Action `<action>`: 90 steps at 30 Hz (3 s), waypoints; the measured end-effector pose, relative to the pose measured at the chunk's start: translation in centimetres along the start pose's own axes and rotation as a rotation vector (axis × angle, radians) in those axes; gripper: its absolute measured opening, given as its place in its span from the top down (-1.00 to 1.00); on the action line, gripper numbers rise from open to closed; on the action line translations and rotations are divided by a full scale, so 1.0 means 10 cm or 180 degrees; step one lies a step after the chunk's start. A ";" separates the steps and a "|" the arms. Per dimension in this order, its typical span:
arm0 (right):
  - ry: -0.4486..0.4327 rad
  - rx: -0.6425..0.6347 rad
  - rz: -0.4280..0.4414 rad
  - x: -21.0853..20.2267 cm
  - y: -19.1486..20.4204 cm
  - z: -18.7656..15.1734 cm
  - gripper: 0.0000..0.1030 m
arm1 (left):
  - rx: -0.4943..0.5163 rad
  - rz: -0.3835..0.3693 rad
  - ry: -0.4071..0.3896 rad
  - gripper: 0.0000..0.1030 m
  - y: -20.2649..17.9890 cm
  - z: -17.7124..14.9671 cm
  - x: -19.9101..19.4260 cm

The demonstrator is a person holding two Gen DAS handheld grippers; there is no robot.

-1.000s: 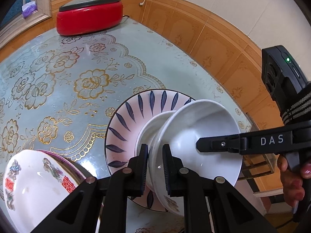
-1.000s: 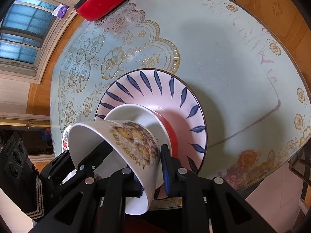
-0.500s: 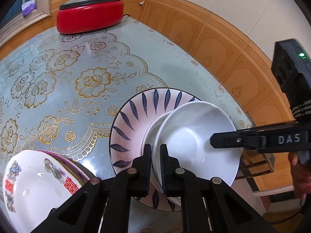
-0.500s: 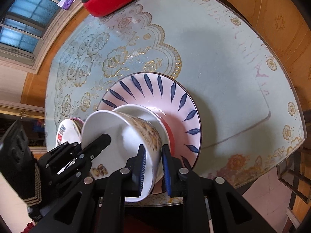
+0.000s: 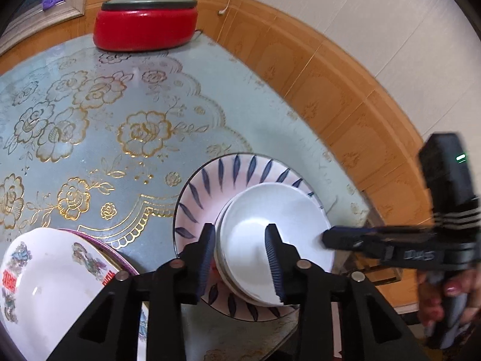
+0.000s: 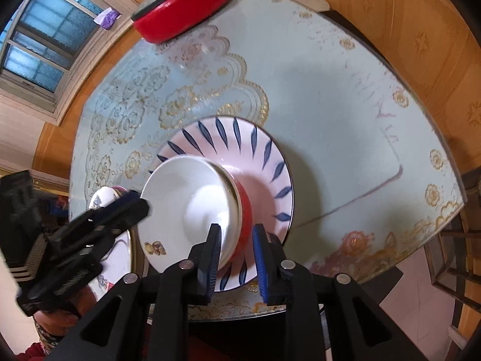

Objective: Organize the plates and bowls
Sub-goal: 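Lower the white bowl into the red bowl and open the right tool, then close the right tool on the blue-striped plate rim beside the bowls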

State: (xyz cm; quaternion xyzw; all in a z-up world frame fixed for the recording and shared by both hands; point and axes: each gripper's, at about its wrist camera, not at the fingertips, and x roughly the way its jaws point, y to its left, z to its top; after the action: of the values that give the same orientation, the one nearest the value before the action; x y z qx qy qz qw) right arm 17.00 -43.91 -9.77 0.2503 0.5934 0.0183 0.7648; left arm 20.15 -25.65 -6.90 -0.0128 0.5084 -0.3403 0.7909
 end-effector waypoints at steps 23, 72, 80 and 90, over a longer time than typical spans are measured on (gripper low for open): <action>0.0141 0.0107 0.0178 0.33 -0.13 0.14 0.58 | 0.0195 0.0500 0.0426 0.54 -0.07 -0.04 0.50; 0.0069 -0.0141 0.0195 0.55 -0.52 0.17 0.71 | -0.0486 0.1103 -0.0260 -0.63 0.22 -0.33 -0.15; 0.0170 -0.0253 0.0422 0.69 -0.51 0.36 0.86 | -0.0681 0.1223 -0.0291 -0.63 0.24 -0.26 -0.09; 0.0166 -0.0352 0.0505 0.76 -0.56 0.70 0.84 | -0.0558 0.1215 -0.0025 -0.63 0.22 -0.20 0.15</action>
State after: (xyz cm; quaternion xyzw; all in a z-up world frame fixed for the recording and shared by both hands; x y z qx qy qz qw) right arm 24.16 -48.89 -17.64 0.2533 0.5895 0.1180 0.7579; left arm 20.06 -24.11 -9.87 0.0137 0.5262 -0.1388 0.8388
